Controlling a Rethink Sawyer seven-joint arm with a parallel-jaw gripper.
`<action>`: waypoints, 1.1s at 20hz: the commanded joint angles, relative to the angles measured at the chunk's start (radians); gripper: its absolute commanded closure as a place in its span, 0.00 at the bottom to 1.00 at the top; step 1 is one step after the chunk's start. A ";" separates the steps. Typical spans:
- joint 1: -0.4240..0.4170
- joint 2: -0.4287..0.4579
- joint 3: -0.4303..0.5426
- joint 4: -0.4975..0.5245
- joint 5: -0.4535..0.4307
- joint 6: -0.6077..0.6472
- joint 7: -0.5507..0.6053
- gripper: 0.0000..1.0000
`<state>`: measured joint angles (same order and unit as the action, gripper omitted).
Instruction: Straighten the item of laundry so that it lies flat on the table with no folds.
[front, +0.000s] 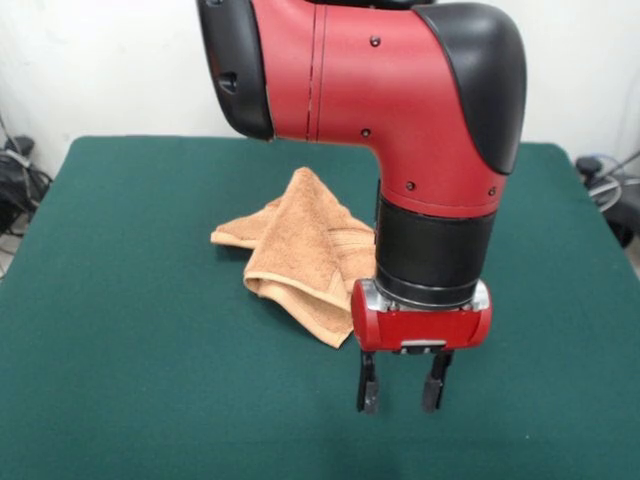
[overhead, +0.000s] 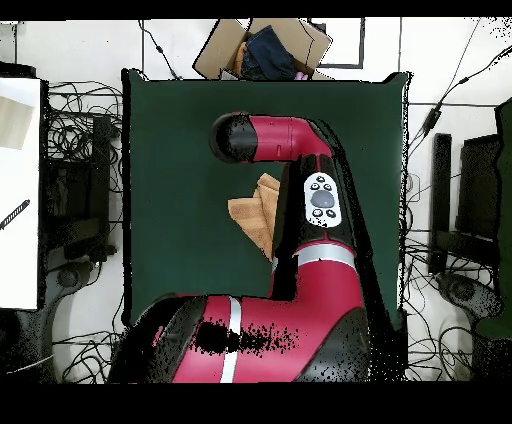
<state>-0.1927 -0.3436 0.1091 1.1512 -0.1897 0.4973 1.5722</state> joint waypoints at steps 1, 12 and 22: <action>-0.014 -0.045 0.022 0.153 -0.039 0.004 0.053 0.00; -0.036 -0.079 0.025 0.305 -0.054 -0.097 0.090 0.00; -0.060 -0.104 0.017 0.388 -0.060 -0.140 0.090 0.00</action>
<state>-0.2339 -0.4487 0.1091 1.4047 -0.1891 0.4144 1.5722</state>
